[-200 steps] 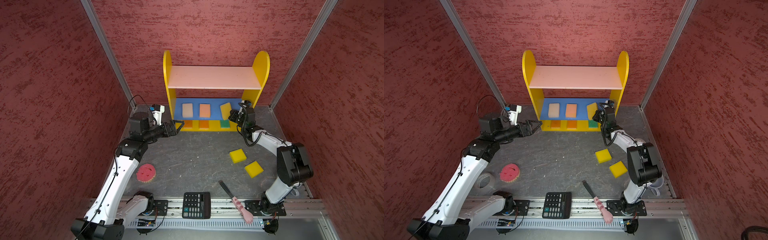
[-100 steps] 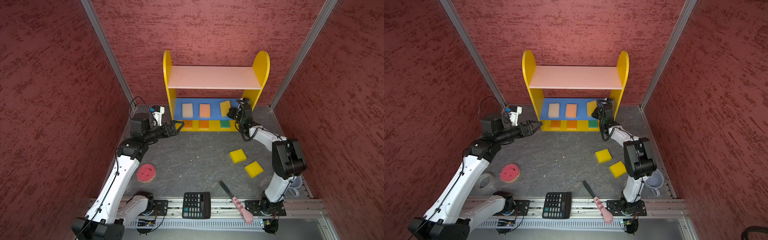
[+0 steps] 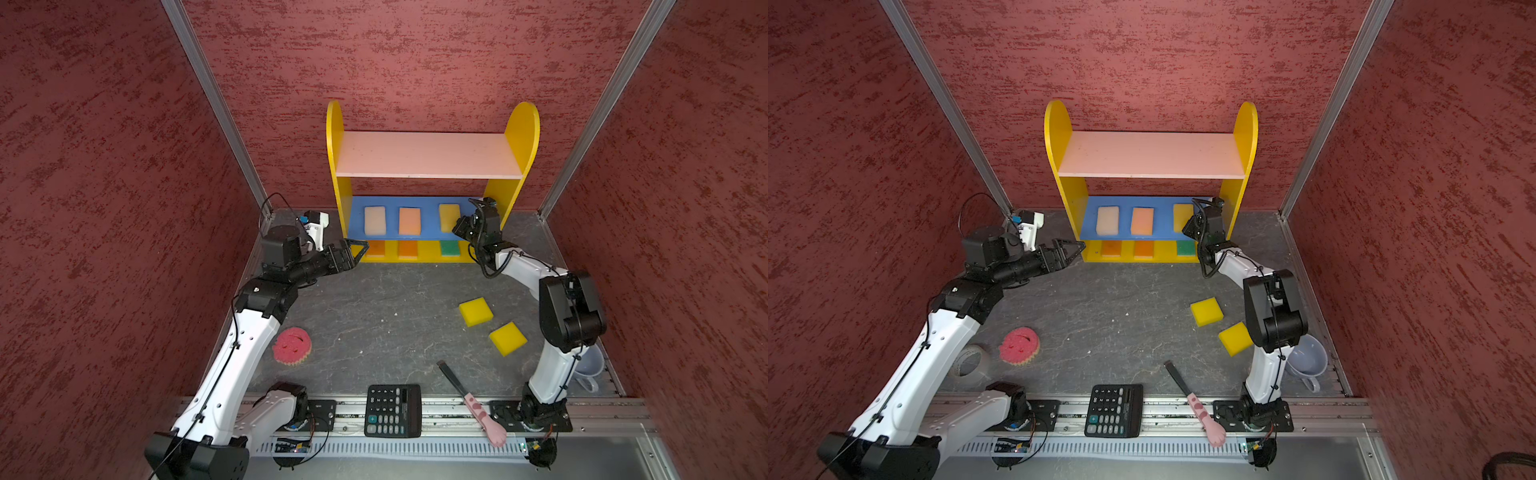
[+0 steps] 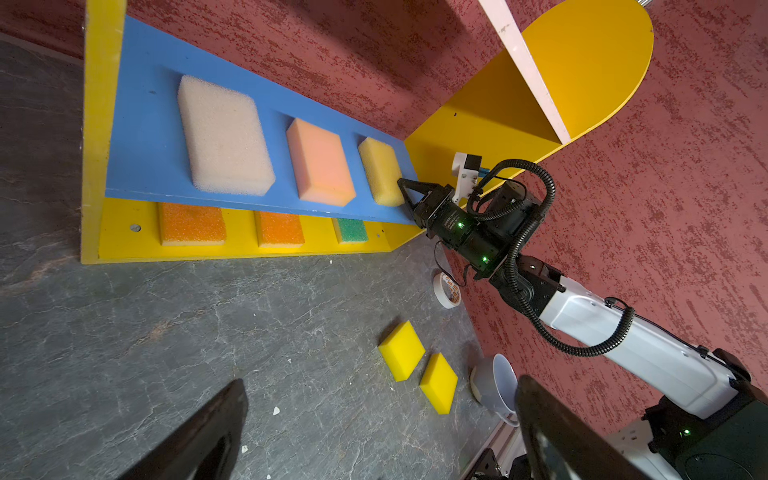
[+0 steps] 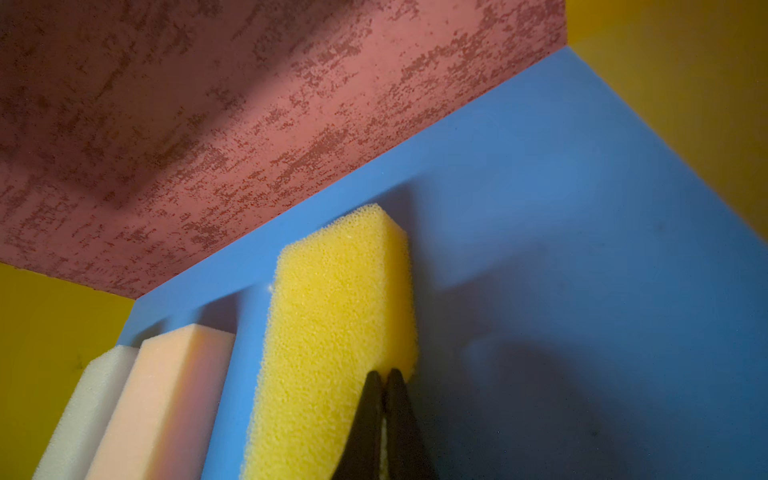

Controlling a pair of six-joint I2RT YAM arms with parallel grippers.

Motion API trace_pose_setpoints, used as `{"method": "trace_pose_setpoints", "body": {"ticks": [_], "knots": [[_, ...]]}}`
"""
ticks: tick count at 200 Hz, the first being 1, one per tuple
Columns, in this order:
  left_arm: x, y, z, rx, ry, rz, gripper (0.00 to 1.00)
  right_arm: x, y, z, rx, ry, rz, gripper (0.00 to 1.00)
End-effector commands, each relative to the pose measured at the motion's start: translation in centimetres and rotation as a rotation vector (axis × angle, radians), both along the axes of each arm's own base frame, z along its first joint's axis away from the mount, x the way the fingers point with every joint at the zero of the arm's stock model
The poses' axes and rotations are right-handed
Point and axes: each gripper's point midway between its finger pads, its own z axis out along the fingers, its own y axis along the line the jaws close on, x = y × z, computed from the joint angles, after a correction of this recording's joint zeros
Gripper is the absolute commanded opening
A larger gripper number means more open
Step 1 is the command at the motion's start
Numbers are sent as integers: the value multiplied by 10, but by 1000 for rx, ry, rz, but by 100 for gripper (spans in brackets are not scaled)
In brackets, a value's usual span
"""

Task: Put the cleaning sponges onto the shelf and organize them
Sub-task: 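Set the porous yellow sponge upright on the blue shelf beside the peach sponge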

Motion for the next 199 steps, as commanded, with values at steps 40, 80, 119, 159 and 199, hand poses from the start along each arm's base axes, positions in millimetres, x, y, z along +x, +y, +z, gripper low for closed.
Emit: {"method": "trace_pose_setpoints", "body": {"ticks": [40, 80, 119, 159, 199], "knots": [[4, 5, 6, 0, -23, 32, 100, -2, -17, -11, -1, 47, -40, 0], [7, 8, 10, 4, -35, 56, 100, -10, -18, -10, 10, 48, -14, 0], [6, 9, 9, 2, -27, 60, 100, -16, -14, -7, 11, 67, 30, 0], [9, 8, 4, -7, -14, 63, 100, -18, -12, 2, 20, 57, 43, 0], [9, 10, 3, -1, -10, 72, 100, -20, -12, -2, 30, 75, 41, 1]]}}
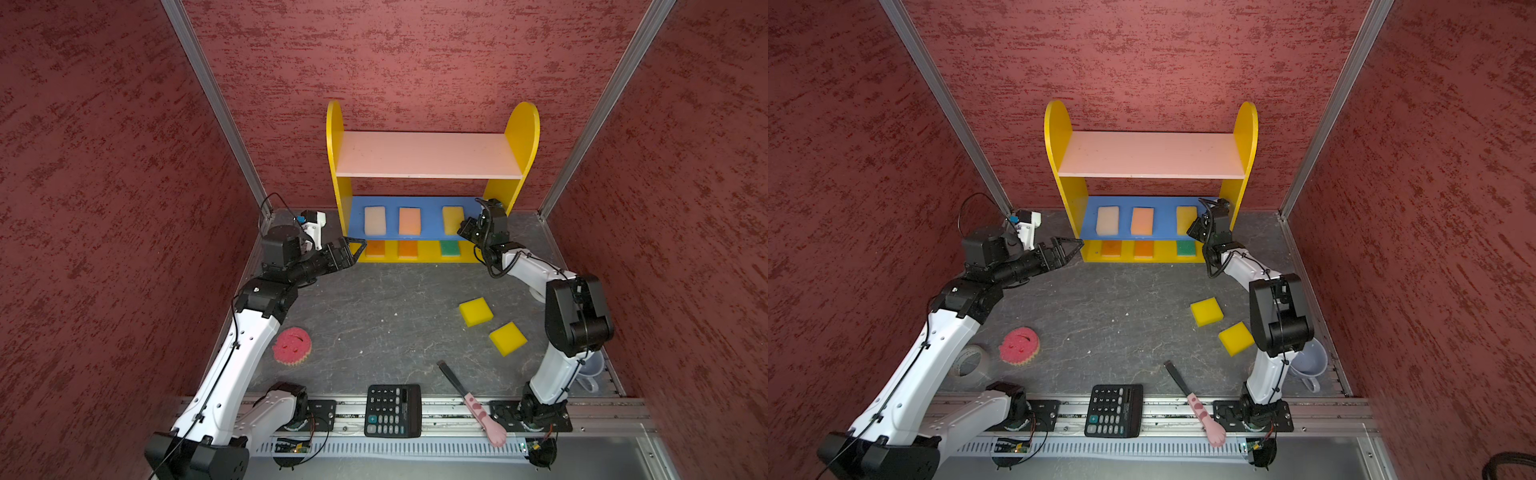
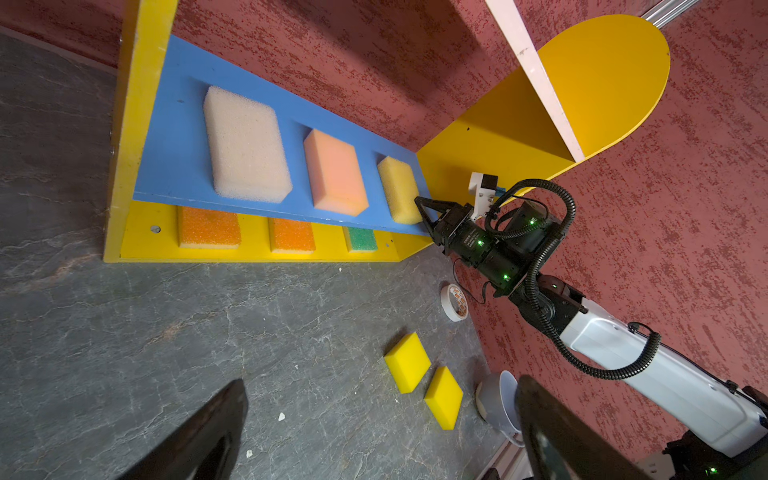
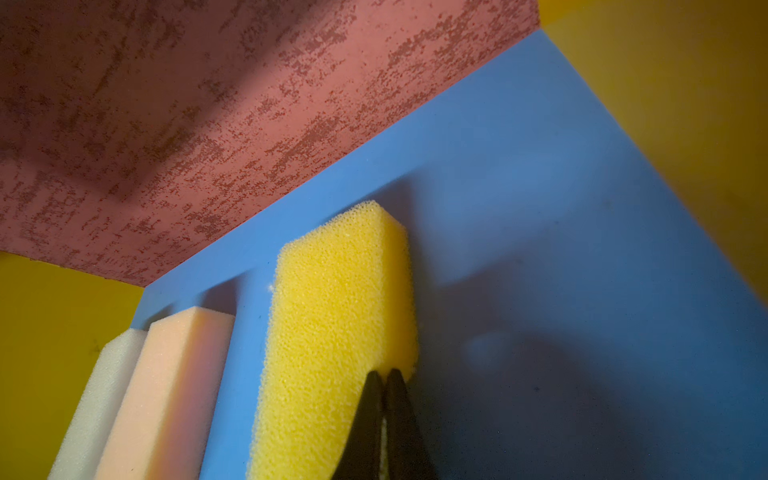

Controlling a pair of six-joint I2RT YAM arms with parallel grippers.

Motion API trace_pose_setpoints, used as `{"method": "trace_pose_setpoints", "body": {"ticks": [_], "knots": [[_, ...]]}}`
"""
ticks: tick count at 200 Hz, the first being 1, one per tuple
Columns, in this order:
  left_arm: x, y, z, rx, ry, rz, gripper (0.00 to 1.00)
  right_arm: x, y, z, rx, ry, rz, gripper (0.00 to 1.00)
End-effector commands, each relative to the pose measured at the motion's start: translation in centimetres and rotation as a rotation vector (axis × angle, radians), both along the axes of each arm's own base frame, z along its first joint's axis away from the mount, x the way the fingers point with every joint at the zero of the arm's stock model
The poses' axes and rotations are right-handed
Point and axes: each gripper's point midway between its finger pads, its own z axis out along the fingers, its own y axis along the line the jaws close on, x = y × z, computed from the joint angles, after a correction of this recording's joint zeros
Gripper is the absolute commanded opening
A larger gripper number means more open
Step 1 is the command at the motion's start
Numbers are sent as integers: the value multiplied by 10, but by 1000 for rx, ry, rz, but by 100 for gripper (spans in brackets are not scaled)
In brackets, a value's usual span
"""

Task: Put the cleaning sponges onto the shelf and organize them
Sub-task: 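Set the porous yellow sponge upright on the blue shelf beside the peach sponge, then open the right gripper and withdraw both grippers toward the table sponges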

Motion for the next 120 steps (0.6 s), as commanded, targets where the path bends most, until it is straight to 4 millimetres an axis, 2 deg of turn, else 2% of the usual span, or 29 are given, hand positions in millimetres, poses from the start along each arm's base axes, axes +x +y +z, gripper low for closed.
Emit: {"method": "trace_pose_setpoints", "body": {"ticks": [1, 21, 36, 91, 120], "knots": [[4, 4, 3, 1, -17, 22, 100, -8, -2, -2, 3, 32, 6, 1], [4, 4, 2, 1, -11, 23, 100, -7, -1, -7, 19, 44, 10, 16], [4, 4, 2, 1, -11, 24, 100, -7, 0, -9, 30, 51, 11, 20], [3, 4, 3, -3, -11, 20, 99, -5, -7, -5, 31, 43, -19, 23], [3, 3, 2, -3, -10, 19, 100, -5, -12, 8, 25, 20, -29, 31]]}}
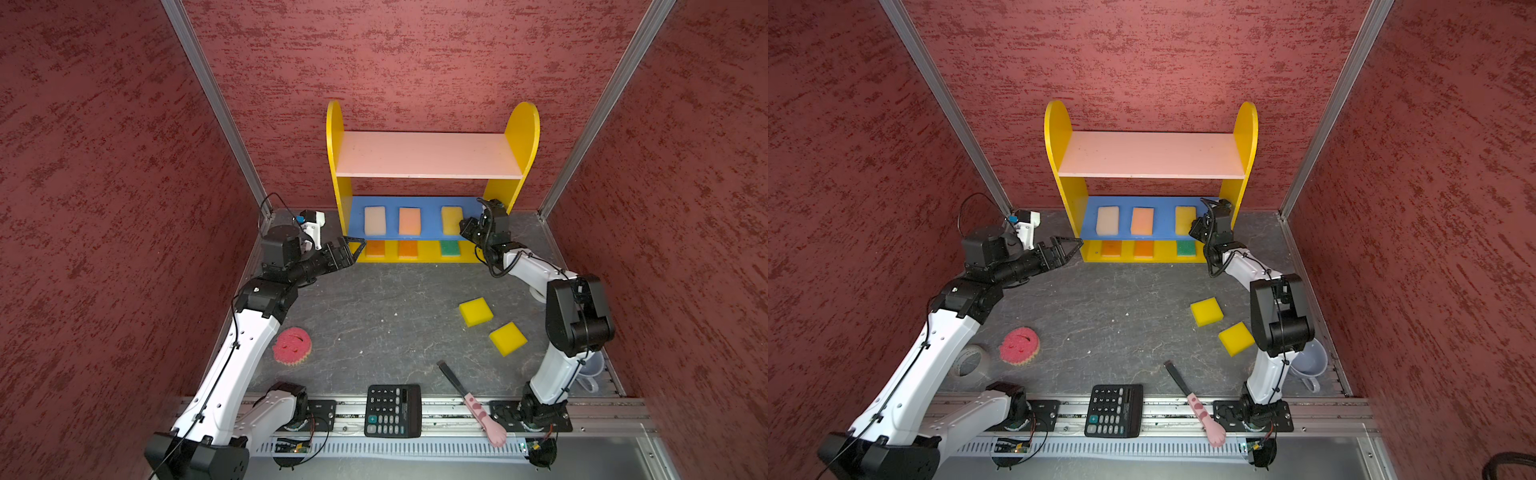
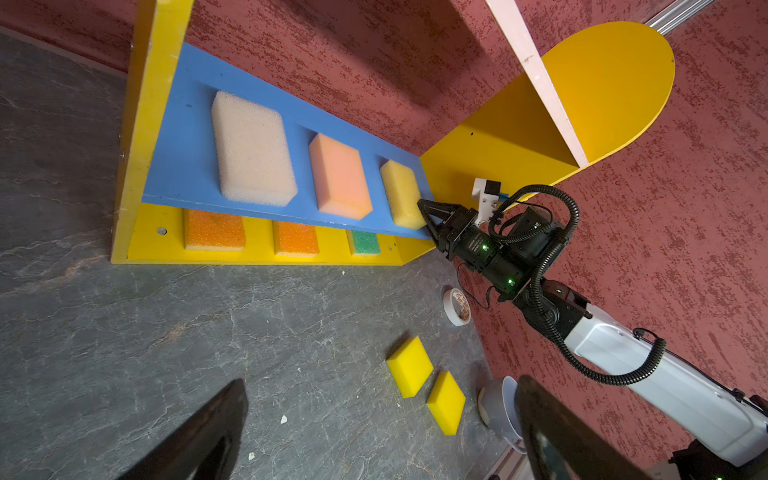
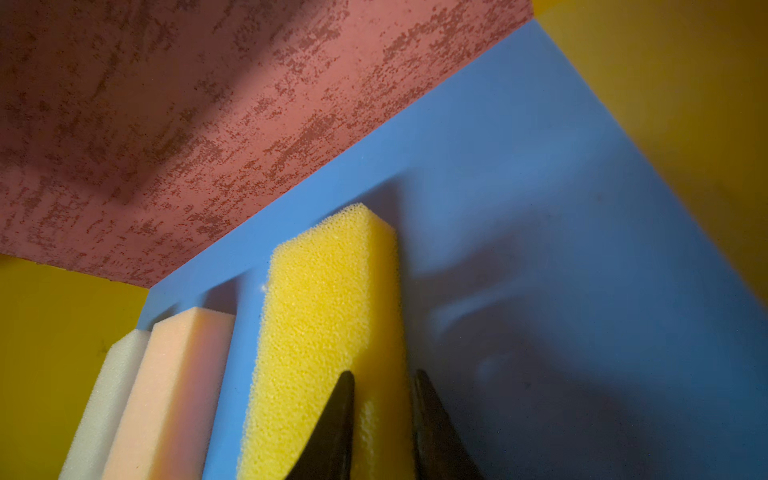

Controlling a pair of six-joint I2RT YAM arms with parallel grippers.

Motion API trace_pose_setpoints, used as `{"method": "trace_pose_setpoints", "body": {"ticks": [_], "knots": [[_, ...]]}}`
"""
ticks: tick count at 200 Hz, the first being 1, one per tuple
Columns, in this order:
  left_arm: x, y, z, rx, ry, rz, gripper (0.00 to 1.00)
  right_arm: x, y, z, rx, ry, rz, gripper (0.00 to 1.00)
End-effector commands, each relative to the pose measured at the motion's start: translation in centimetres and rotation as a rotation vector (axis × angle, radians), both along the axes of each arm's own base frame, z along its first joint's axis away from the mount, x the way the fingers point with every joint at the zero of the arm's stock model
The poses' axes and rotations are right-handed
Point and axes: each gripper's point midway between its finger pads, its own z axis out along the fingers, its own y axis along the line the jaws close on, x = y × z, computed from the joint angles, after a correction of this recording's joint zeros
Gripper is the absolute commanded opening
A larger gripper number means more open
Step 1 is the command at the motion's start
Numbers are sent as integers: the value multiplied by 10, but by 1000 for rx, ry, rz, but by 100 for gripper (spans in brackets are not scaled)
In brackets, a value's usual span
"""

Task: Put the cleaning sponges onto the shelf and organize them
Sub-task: 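Open the right gripper and withdraw both grippers toward the table sponges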

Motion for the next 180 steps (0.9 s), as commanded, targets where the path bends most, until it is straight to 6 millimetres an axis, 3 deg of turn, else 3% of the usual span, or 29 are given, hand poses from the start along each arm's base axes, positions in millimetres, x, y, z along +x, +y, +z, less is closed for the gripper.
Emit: {"method": "trace_pose_setpoints", "body": {"ticks": [1, 47, 102, 124, 140, 180], "knots": [[1, 1, 3, -4, -13, 3, 99, -4, -8, 10, -4, 2, -22, 32], [3, 1, -1, -7, -7, 6, 100, -11, -9, 34, -2, -36, -9, 35], [6, -13, 0, 48, -25, -20, 100, -38, 3, 51, 84, -54, 60, 37], [7, -40, -21, 175, -7, -50, 100, -55, 5, 51, 110, -45, 80, 37], [2, -75, -40, 264, -5, -108, 100, -72, 8, 49, 129, -33, 105, 37], [-16, -160, -98, 362, 59, -286, 92, -131, -5, 17, 82, 67, 94, 37]]}}
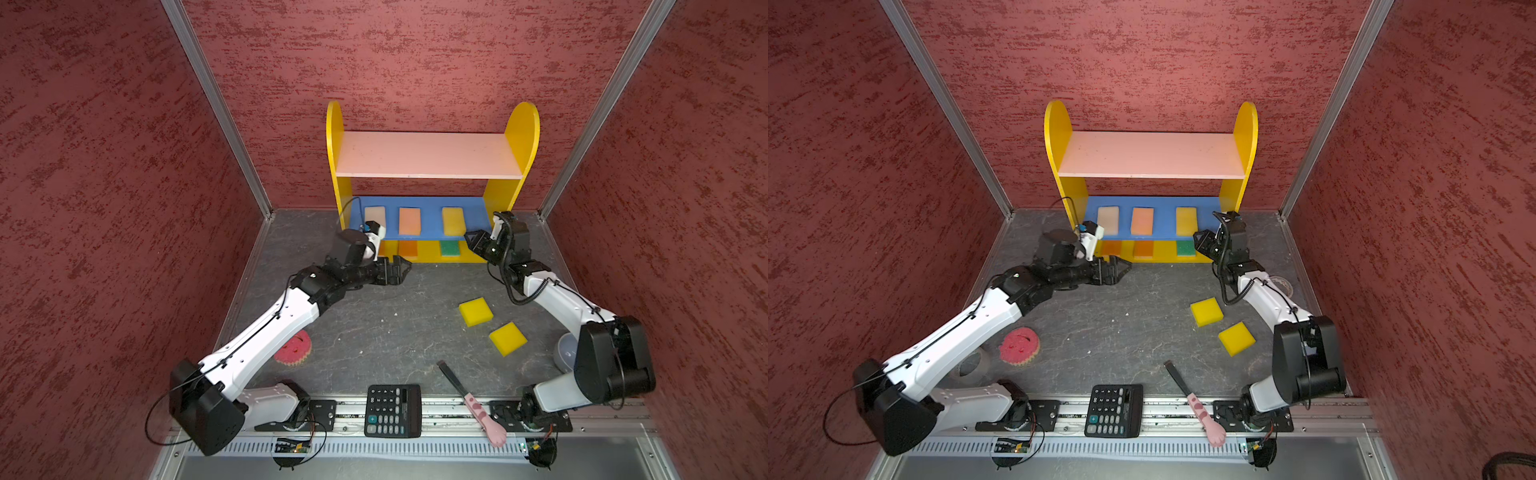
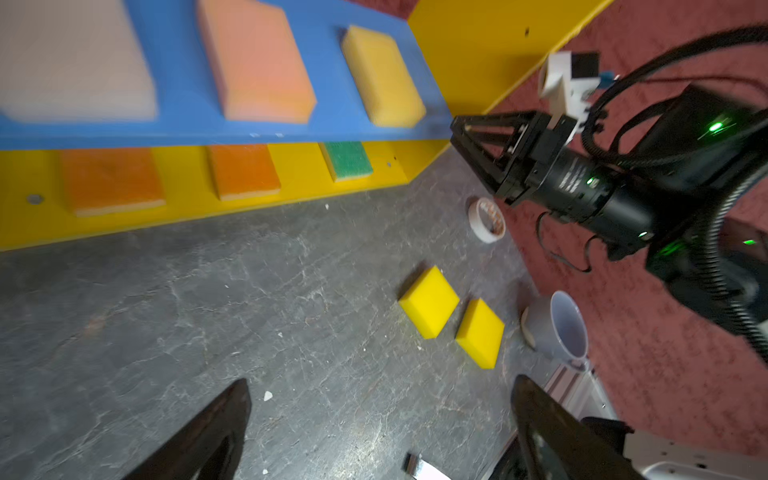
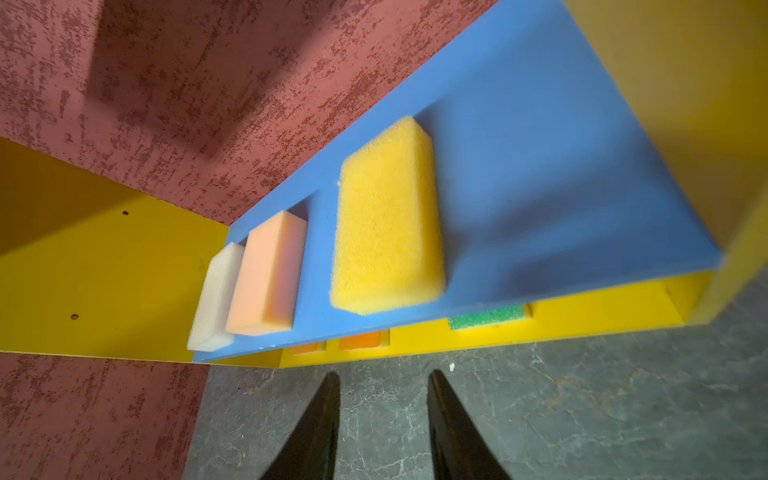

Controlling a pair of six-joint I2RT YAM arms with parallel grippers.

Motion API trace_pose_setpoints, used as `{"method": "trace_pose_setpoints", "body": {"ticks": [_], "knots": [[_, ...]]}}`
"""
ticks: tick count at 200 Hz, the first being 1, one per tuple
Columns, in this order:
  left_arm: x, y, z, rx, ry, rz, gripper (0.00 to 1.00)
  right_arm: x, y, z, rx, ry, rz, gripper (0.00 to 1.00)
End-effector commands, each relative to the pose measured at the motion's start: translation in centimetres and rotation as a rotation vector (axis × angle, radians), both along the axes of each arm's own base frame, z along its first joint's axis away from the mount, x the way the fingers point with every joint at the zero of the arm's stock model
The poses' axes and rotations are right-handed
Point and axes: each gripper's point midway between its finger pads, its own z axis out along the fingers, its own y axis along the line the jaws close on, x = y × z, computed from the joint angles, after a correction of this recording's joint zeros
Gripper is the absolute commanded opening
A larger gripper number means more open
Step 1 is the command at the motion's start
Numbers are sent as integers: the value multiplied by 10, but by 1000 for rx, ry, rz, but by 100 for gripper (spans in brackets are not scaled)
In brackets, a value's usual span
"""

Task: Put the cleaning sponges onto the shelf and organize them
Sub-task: 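Open the right gripper and withdraw both grippers toward the table sponges, then grasp a smooth yellow sponge on the table with the right gripper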

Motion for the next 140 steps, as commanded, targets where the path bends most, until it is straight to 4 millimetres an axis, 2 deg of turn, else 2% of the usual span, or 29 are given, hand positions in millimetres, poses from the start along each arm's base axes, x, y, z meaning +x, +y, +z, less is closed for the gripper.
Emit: {"method": "trace_pose_setpoints", "body": {"ticks": [1, 22, 44, 71, 106, 127, 140], "knots": [[0, -29, -24, 73, -10, -33, 91, -33, -8, -9, -20, 47, -3, 38], [-5, -70, -55, 60, 63, -105, 88, -61, -20, -29, -71, 104, -23, 39], [-3, -110, -71, 29, 94, -168, 88, -83, -31, -55, -118, 170, -53, 42], [1, -150, -85, 53, 98, -227, 90, -102, -22, -89, -83, 257, 3, 41], [6, -171, -115, 74, 144, -248, 88, -121, -17, -119, -44, 356, 29, 45], [9, -177, -130, 83, 171, -246, 84, -129, -17, -123, -43, 368, 37, 50], [10, -180, -139, 90, 183, -250, 78, -132, -19, -123, -58, 369, 36, 53]]}}
